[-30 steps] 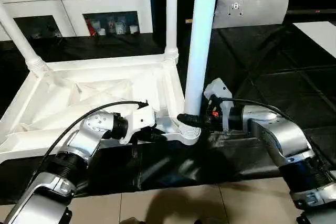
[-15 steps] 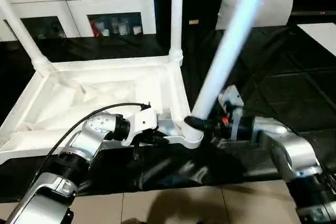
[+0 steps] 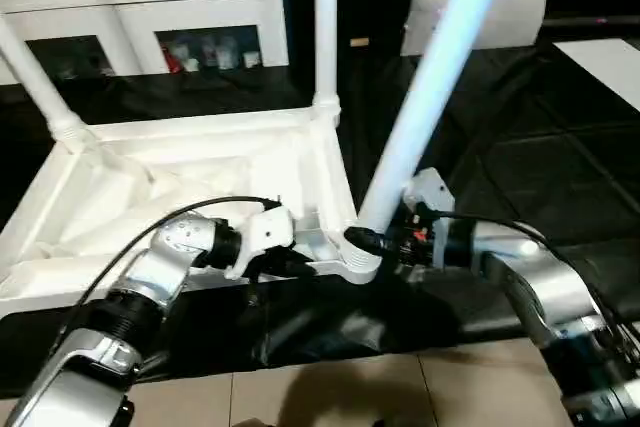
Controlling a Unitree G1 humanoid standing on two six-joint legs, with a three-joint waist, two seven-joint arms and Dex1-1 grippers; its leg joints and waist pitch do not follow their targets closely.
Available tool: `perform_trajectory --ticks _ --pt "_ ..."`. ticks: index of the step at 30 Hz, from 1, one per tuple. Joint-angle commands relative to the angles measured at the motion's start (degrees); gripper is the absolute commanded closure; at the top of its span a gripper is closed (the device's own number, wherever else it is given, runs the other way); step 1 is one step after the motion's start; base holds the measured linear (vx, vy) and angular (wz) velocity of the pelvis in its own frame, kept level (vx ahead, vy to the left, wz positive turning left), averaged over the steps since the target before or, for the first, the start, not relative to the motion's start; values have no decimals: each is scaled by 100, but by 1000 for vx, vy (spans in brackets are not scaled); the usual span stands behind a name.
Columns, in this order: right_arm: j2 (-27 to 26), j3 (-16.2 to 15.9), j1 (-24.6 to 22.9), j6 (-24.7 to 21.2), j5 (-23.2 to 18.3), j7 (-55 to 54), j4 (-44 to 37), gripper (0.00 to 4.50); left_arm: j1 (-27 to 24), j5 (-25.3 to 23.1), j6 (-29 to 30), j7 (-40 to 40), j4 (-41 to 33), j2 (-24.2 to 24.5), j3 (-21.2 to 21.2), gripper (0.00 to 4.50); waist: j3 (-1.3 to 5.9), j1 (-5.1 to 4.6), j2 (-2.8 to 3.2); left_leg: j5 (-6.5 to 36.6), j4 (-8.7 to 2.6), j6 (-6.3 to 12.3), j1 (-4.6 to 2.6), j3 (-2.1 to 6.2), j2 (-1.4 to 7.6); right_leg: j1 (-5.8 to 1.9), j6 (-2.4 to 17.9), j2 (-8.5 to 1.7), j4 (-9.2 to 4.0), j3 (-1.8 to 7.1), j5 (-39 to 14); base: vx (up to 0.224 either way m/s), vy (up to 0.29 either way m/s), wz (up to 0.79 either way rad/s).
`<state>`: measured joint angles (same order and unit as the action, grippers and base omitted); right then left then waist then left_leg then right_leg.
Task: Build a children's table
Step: Insert table leg to table base
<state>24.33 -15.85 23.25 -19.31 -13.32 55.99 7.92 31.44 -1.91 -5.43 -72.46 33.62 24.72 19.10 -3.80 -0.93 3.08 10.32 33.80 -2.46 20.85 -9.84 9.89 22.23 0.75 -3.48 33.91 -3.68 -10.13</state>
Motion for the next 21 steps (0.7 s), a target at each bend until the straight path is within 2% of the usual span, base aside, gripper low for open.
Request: perform_trajectory --ticks 1,2,3,4,5,6,7,11,12,14,17,18,19,20,21 --pt "71 -839 -363 -363 519 253 525 260 109 -97 -165 -172 -189 7 203 450 52 -12 -40 2615 -477 123 -84 200 248 -9 399 -451 -682 258 -3896 0 0 0" --pt "124 -1006 -356 -374 550 396 517 260 164 -103 -165 -238 -226 32 227 450 -59 -33 -49 3016 -457 72 -205 207 238 127 286 -452 -793 247 -4425 0 0 0" --pt "124 -1006 -356 -374 550 396 517 260 164 -103 -165 -238 -226 32 227 450 -57 -35 -45 3130 -452 25 -249 218 229 124 243 -445 -802 213 -4525 0 0 0" --pt "156 -1102 -363 -358 594 457 512 260 209 -106 -156 -260 -231 45 227 450 -126 -46 -72 3210 -510 15 -230 247 240 95 199 -465 -829 201 -4504 0 0 0" --pt "184 -1202 -363 -313 662 530 518 260 226 -108 -142 -276 -268 64 224 450 -148 -50 -88 3302 -563 -3 -223 271 251 48 174 -457 -831 181 -4421 0 0 0" --pt "197 -1246 -370 -291 694 555 508 260 265 -120 -154 -288 -256 80 224 450 -166 -49 -90 3251 -608 10 -195 288 273 24 228 -480 -802 218 -4216 0 0 0" --pt "192 -1288 -370 -311 693 591 467 260 342 -135 -173 -311 -233 117 209 450 -196 -55 -128 3225 -622 32 -190 280 276 38 246 -481 -808 235 -4171 0 0 0" --pt "125 -1296 -362 -401 610 711 349 260 456 -101 -176 -357 -178 219 109 450 -256 -15 -143 3020 -659 61 -199 267 290 37 394 -520 -805 288 -4103 0 0 0" --pt "124 -1301 -361 -387 621 718 345 260 475 -106 -182 -350 -153 234 96 450 -284 -20 -174 2993 -676 57 -171 275 302 27 428 -529 -795 295 -4067 0 0 0" --pt "115 -1305 -357 -366 639 708 351 260 525 -132 -224 -330 -70 271 74 450 -303 -21 -170 2995 -694 46 -150 291 316 12 467 -538 -773 302 -4015 0 0 0" --pt "64 -1274 -340 -288 678 652 398 260 657 -174 -286 -259 148 351 10 450 -333 -17 -148 3043 -701 29 -179 282 322 38 532 -549 -774 329 -4019 0 0 0" --pt "36 -1248 -339 -261 691 596 419 260 668 -182 -285 -237 166 376 -6 450 -354 -10 -134 3032 -705 20 -181 286 329 46 543 -564 -775 339 -4107 0 0 0" --pt "-36 -1176 -341 -203 739 419 462 260 628 -151 -192 -195 102 419 -53 450 -356 -18 -157 3036 -706 15 -180 281 328 47 539 -563 -784 340 -4137 0 0 0" --pt "-84 -1135 -340 -174 776 289 494 260 574 -122 -114 -170 17 438 -86 450 -368 -21 -129 3112 -712 -14 -183 290 326 59 524 -568 -796 334 -4261 0 0 0" --pt "-139 -1088 -338 -143 820 135 531 260 508 -86 -21 -142 -87 458 -124 450 -396 -30 -134 3210 -722 -53 -179 313 322 69 459 -572 -802 319 -4457 0 0 0"
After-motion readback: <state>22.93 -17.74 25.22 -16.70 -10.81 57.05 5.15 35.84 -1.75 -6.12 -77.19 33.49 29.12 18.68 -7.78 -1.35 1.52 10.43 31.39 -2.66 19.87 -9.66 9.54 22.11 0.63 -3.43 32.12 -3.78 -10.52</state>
